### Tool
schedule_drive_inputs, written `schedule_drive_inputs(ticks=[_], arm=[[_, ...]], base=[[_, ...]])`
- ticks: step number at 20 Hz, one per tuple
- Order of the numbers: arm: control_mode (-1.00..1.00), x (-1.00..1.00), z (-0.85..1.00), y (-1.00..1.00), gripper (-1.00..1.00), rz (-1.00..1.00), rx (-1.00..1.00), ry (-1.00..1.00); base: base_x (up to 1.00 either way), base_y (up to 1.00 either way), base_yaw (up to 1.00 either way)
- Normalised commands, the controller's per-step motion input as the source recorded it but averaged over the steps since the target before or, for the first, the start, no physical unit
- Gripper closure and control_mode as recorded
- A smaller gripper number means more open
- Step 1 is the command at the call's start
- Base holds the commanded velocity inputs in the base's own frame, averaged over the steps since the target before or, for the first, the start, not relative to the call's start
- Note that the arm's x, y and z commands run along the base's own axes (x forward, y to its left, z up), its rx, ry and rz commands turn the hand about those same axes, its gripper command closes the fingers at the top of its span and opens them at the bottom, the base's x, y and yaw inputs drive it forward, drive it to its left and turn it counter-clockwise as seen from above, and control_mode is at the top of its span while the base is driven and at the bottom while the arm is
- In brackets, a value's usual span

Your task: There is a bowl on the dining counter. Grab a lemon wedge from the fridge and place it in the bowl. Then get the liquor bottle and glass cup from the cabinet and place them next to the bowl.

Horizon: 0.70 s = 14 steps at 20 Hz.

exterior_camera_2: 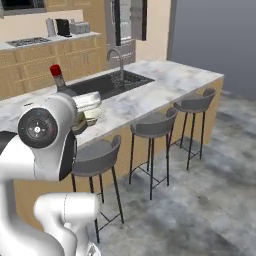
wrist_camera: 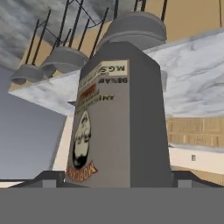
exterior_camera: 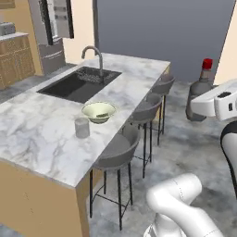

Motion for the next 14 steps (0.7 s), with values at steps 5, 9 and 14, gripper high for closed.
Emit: schedule_drive_inputs(ticks=[5,9,14], arm=[[1.00,0.00,0.00,0.00,1.00,0.00,0.00,0.00],[1.00,0.00,0.00,0.00,1.00,0.00,0.00,0.00],[1.00,0.00,0.00,0.00,1.00,0.00,0.00,0.00]], base=[[0.48,-0.83,0.47],[0.46,-0.82,0.47],[0.41,-0.80,0.48]])
